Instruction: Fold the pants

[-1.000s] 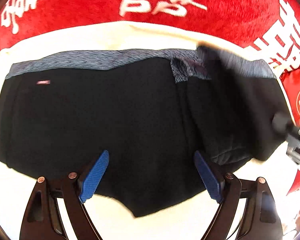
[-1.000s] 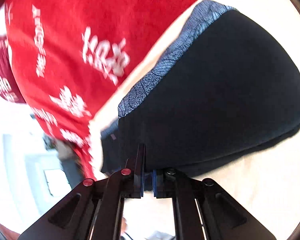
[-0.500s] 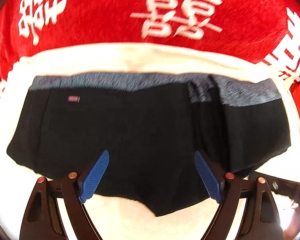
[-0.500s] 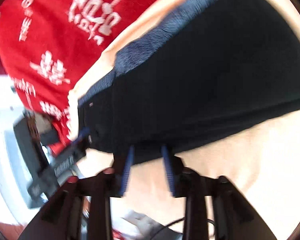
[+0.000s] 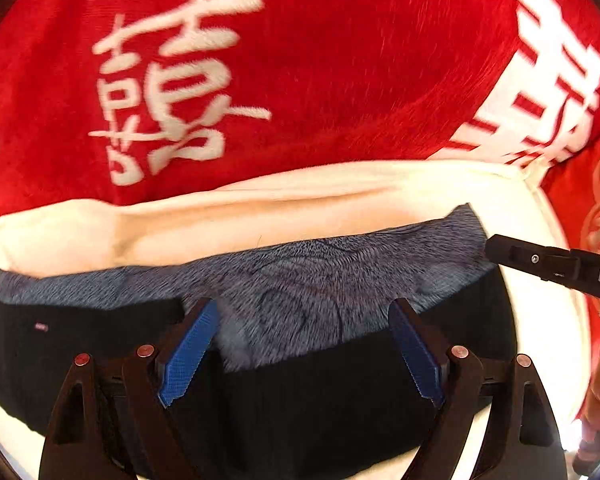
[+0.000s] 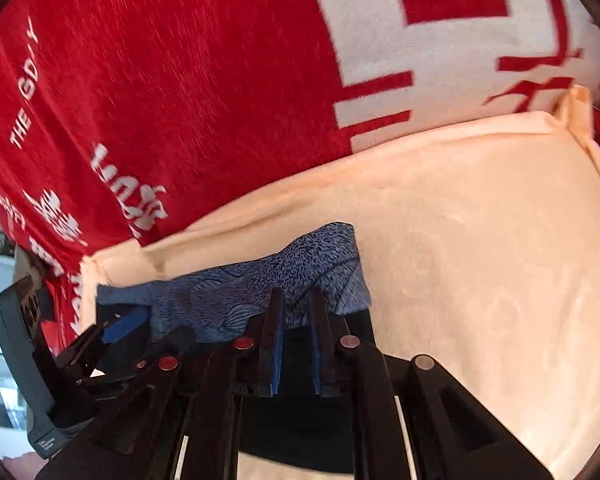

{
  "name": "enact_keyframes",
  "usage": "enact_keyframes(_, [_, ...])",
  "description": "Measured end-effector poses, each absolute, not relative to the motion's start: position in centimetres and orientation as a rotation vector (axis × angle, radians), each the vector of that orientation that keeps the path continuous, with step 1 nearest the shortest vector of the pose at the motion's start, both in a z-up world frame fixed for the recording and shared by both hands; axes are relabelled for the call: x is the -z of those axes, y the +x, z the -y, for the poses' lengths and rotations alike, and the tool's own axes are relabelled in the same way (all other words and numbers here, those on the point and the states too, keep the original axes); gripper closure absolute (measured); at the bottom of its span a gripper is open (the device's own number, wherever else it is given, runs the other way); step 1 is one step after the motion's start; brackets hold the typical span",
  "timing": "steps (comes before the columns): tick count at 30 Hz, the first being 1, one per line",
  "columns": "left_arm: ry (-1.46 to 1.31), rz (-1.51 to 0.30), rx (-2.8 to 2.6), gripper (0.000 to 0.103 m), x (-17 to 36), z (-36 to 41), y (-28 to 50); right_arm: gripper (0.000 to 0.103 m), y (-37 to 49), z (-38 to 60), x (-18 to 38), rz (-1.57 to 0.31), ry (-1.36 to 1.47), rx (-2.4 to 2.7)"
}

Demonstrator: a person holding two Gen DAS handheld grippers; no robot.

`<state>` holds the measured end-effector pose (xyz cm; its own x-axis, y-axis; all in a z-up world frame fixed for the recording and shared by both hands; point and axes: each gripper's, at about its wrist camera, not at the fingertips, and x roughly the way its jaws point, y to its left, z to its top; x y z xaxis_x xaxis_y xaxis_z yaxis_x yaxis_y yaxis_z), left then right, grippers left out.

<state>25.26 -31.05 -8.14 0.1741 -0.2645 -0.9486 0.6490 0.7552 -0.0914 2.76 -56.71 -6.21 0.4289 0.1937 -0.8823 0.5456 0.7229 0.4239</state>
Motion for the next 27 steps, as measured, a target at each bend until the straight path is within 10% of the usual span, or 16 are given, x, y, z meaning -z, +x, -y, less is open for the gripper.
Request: enact_keyframes(27, [0.275, -1.361, 0.546, 0.006, 7.3, 17.8, 23.4, 0.077, -0.7, 46.7, 7.6, -1.248, 0.759, 0.173])
